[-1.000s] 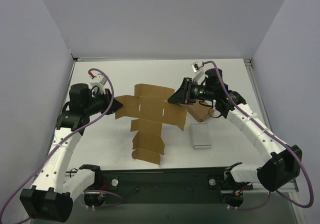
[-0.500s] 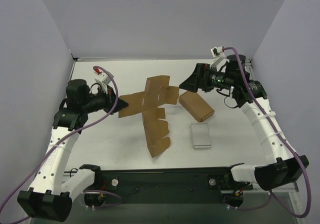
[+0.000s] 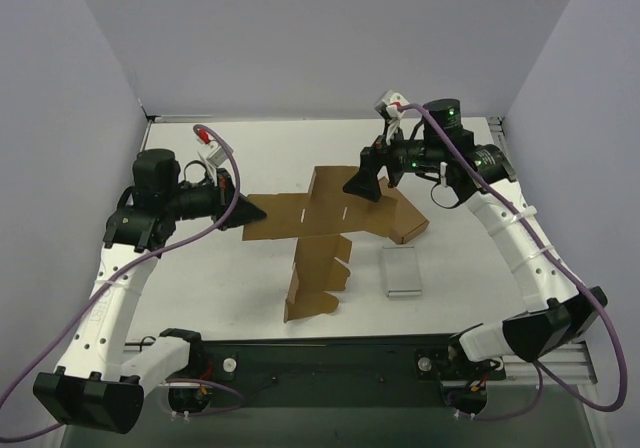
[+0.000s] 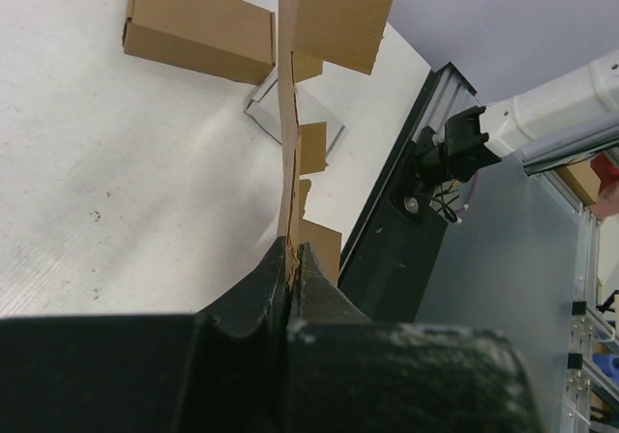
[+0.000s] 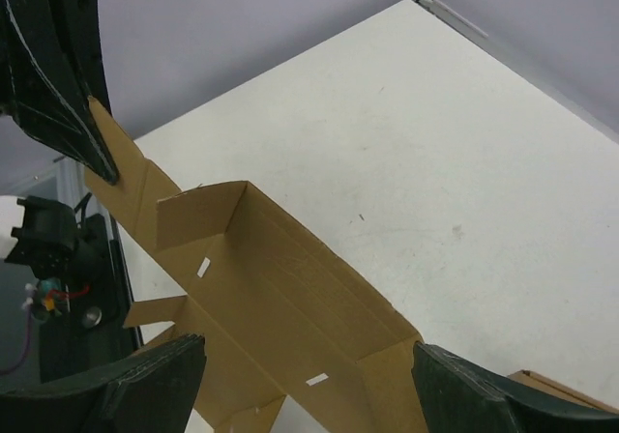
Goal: Fold the paper box
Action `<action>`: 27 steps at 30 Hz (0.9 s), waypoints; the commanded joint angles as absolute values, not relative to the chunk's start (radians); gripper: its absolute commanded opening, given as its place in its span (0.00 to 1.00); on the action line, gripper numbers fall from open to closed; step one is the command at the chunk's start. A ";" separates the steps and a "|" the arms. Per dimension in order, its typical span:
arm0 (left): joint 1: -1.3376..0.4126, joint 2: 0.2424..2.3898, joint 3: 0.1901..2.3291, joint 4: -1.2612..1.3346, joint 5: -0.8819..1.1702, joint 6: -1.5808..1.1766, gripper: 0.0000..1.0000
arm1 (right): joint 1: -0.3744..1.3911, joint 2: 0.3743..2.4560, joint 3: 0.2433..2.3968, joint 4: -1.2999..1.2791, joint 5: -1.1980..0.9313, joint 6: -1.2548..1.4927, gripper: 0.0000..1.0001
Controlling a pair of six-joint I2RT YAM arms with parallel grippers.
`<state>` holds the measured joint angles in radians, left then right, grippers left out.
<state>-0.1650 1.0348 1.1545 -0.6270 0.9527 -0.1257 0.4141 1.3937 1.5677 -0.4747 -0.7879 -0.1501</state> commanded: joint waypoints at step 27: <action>-0.187 1.032 1.258 -0.703 1.008 -0.150 0.00 | 0.499 1.588 1.760 -0.621 -1.101 -0.279 0.63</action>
